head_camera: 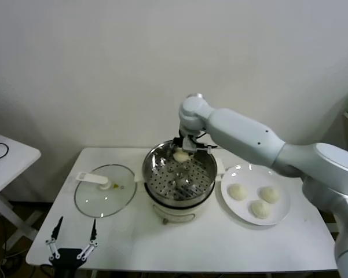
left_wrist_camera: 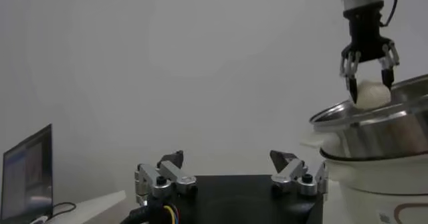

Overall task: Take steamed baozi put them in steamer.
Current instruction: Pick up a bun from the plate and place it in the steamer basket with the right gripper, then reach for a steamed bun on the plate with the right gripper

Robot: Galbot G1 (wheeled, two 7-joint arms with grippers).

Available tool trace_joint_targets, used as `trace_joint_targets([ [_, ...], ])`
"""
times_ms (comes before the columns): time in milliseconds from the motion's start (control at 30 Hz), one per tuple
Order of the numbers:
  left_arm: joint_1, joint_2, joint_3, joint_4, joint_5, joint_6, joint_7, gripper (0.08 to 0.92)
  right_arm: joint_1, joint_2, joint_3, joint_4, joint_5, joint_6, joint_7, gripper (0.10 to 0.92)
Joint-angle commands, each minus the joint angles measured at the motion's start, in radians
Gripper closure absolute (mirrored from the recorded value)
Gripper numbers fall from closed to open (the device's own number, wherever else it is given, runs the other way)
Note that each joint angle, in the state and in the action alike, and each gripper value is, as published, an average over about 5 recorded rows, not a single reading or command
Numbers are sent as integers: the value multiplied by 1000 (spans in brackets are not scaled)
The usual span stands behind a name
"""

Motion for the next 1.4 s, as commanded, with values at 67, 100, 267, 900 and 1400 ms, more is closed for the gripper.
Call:
trace_joint_targets([
  [67,4,2,3,1,2,-2,1,177,-89,68,104,-95,-172,77,25,388],
  [100,5,2,3,1,2,-3,1,177,-91,72,111,-102,-183,79,27,385],
  [267,10,6,1,-2,-1,-5,0,177,-89,72,114,-109,-179,79,31,319],
  [900,-1,-8,30,9,31,-8,0,177,156,-208,-89,150,467,-263,-70,203],
  [1400,11,-3,34,13,41,-21,-1,177,297,-444,-188,26,816,-584,-185,203],
])
